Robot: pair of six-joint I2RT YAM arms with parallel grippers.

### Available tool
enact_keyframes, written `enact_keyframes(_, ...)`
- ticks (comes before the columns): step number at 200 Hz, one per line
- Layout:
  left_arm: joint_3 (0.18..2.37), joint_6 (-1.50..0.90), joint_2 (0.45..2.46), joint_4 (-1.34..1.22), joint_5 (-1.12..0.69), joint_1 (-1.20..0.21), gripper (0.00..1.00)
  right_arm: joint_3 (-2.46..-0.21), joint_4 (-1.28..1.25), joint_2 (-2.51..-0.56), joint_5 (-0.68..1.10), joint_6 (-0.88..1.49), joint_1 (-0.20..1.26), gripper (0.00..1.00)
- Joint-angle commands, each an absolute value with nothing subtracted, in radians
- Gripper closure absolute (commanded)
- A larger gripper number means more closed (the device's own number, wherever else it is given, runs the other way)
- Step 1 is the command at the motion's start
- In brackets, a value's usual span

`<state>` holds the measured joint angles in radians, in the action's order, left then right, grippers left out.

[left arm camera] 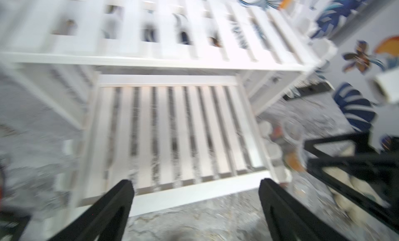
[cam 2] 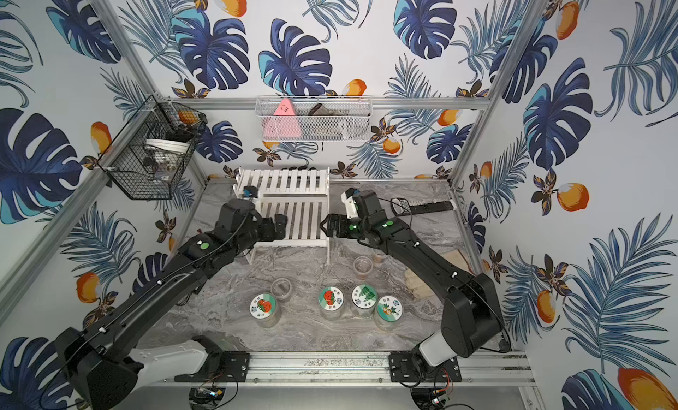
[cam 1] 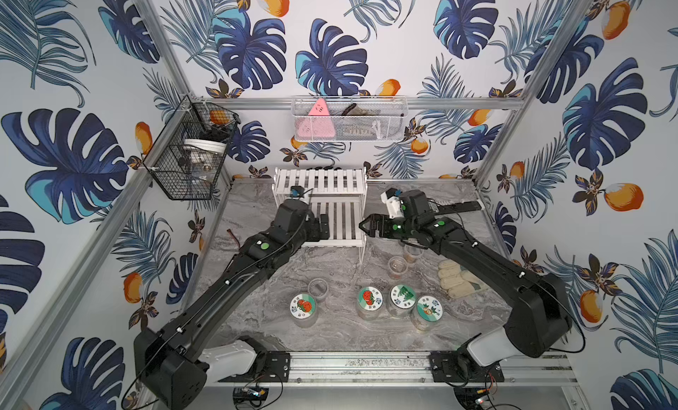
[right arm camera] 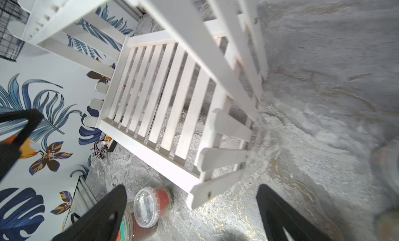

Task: Place the seed container on the shelf
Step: Move the shelf to the center of the board.

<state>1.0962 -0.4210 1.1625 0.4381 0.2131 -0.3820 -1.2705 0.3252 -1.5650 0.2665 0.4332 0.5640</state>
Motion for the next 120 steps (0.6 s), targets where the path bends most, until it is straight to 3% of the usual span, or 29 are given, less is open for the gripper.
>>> enact_keyframes(1,1.042,-0.49,1.121,0.494,0.22,-0.252,0.01,-1.326,0.372,-1.629,0.188,0.431,0.592,0.03)
enact_keyframes(42,1.001,-0.522,1.186,0.454,0.006,-0.068,0.01,-1.39,0.385,-1.728,0.219,0.455,0.6,0.04)
enact_keyframes(120,1.011,-0.483,1.339,0.286,-0.354,-0.052,0.01,-1.381,0.361,-1.753,0.272,0.454,0.578,0.04)
